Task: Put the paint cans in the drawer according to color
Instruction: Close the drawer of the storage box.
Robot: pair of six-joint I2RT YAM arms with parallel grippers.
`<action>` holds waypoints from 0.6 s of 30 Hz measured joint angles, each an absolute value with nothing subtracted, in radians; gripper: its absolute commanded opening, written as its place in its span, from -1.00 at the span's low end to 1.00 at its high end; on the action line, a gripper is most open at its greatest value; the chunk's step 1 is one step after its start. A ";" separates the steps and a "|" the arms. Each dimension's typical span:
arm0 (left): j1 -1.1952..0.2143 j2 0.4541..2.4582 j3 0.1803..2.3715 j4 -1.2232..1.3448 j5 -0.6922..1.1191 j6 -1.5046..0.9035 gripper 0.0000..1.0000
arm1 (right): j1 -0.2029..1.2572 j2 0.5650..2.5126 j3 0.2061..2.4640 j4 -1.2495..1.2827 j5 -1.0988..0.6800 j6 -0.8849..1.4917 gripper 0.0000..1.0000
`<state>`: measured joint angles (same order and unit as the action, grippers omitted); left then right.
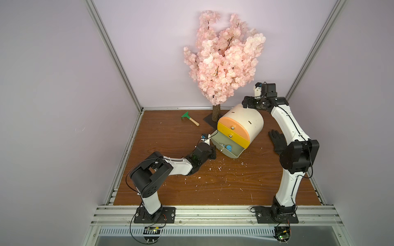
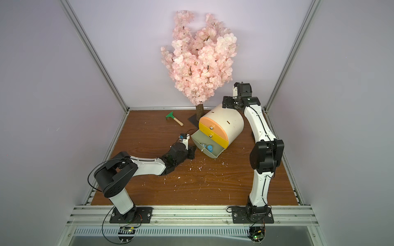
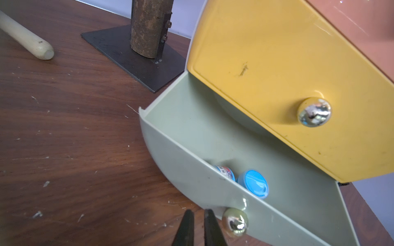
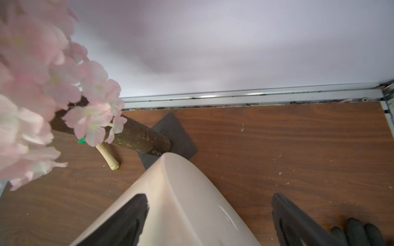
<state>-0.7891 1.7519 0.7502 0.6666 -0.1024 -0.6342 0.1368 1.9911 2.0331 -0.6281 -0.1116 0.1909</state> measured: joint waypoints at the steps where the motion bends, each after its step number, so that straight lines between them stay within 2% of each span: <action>1: -0.792 1.760 0.758 0.671 -0.102 -0.633 -0.71 | 0.137 1.991 2.022 -0.622 -0.123 0.191 0.93; 18: -0.804 1.905 0.856 0.784 -0.103 -0.591 -0.69 | 0.134 1.961 1.962 -0.589 -0.219 0.144 0.88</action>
<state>-0.8043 1.9053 0.8558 0.7841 -0.1028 -0.5911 0.1341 1.9606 1.9617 -0.5892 -0.2192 0.1444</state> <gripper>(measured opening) 0.157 0.943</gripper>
